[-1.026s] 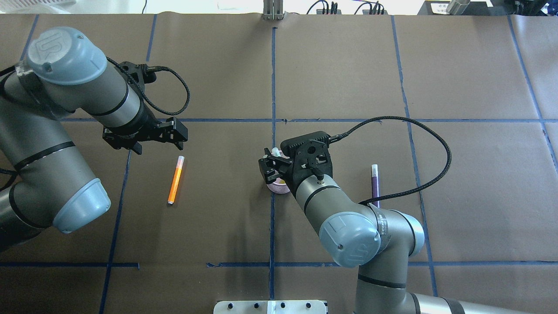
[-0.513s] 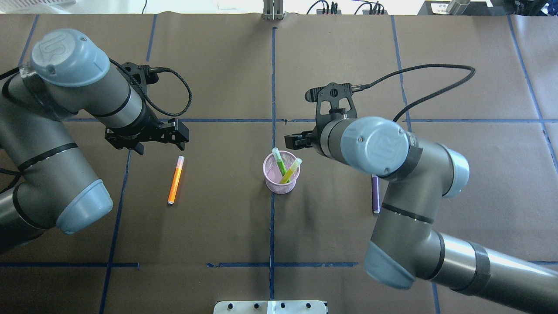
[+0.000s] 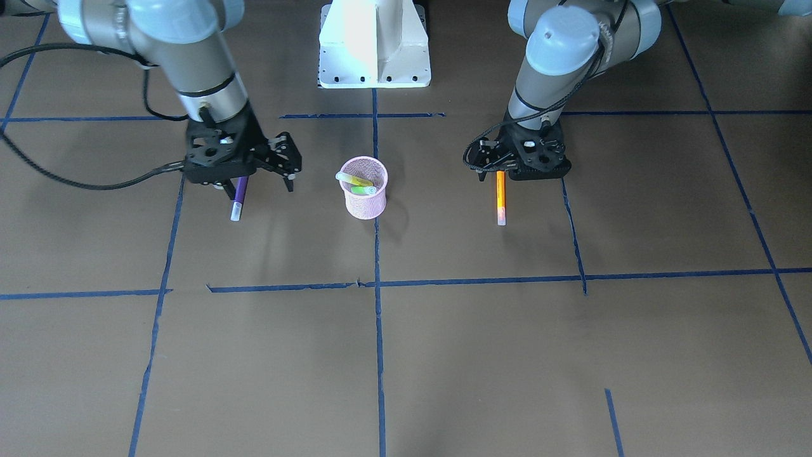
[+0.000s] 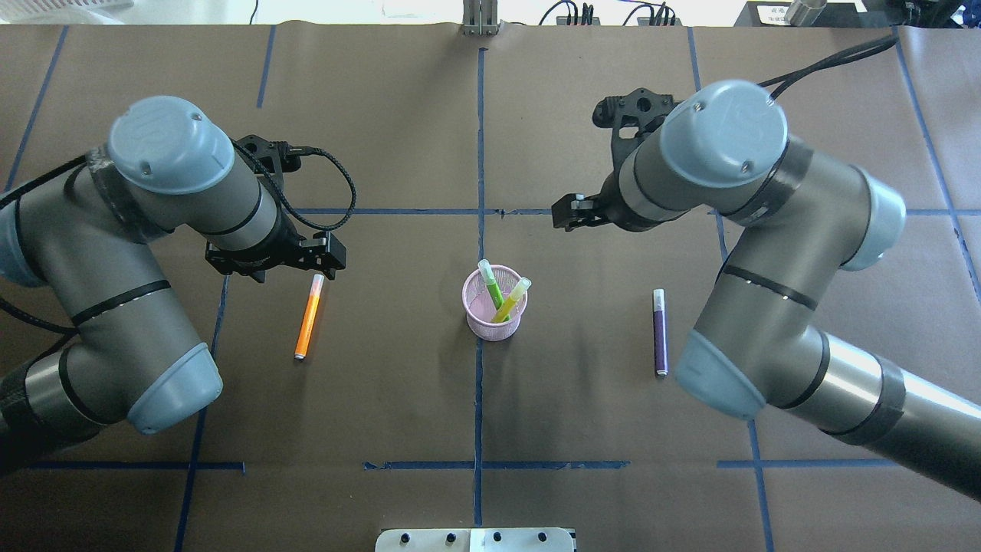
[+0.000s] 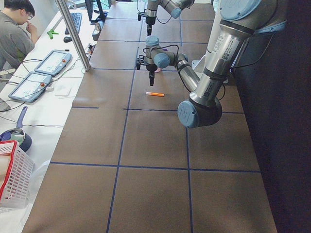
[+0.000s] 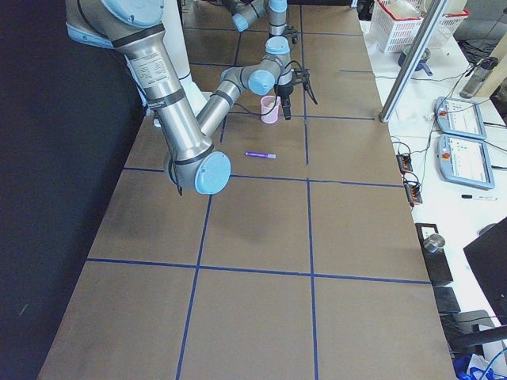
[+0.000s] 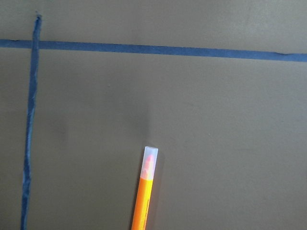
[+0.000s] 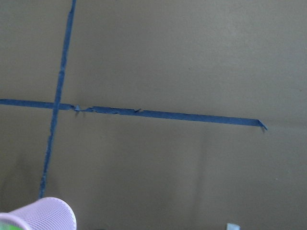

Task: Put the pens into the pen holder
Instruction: 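Raise the right gripper from the cup while the left gripper descends to the orange highlighter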

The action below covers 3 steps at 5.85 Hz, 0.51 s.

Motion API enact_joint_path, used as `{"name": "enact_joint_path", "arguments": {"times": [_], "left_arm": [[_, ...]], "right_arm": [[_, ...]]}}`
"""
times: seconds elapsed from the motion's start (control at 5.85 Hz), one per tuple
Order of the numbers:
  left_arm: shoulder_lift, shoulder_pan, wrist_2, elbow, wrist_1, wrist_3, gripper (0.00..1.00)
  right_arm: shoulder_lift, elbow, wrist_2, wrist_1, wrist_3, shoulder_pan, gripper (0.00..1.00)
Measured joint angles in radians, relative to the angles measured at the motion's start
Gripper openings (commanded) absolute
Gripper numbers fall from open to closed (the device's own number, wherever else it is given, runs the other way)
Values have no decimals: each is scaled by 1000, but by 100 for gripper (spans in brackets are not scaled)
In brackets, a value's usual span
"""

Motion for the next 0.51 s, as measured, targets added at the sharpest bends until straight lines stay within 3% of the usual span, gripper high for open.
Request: {"name": "enact_joint_path", "arguments": {"times": [0.51], "left_arm": [[6, 4, 1, 132, -144, 128, 86]], "right_arm": [[-65, 32, 38, -5, -51, 25, 100]]}}
